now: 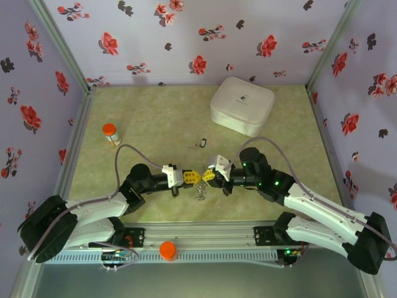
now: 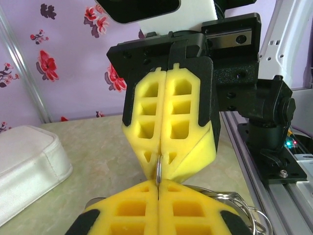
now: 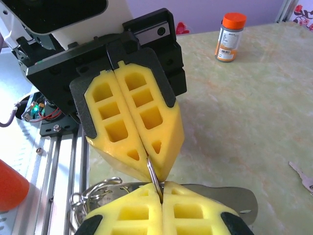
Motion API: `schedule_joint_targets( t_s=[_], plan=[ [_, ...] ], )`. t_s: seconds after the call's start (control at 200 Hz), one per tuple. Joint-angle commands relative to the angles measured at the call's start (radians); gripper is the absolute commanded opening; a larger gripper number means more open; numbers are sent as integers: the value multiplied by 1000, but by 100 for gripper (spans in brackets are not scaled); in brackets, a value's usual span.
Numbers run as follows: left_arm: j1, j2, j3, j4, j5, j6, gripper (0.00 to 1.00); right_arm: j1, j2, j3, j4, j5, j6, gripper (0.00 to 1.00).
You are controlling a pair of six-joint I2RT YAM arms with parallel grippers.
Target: Put the keys on the keyring
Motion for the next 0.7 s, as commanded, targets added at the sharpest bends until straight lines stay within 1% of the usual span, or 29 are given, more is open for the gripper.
schedule_joint_targets(
  t_s=[0.0,0.02,0.095,0.145,0.21,0.305,0.37,0.44,0.51,0.695],
  plan=[
    [-7,-45,17,-77,-26,30,8,4,1,64,-77,9,-36,0],
    [-7,-57,40,-130,-27,44,9,6,4,75,-104,19,-48,0],
    [-12,-91,100,-346,-29,114,17,23,26,127,-216,71,-107,0],
    [-15,-104,125,-440,-41,149,21,36,45,165,-290,99,-144,0],
    [-19,-113,145,-504,-57,171,25,55,77,210,-367,145,-186,0],
    [-22,-110,170,-557,-67,193,25,82,124,266,-446,197,-227,0],
    [-22,-105,178,-569,-68,197,25,93,148,292,-463,206,-233,0],
    [-24,-98,187,-582,-68,206,24,106,162,307,-462,203,-236,0],
    [-24,-94,197,-603,-68,216,20,112,169,313,-451,199,-235,0],
    [-26,-100,200,-614,-63,223,1,120,177,316,-427,189,-213,0]
  ],
)
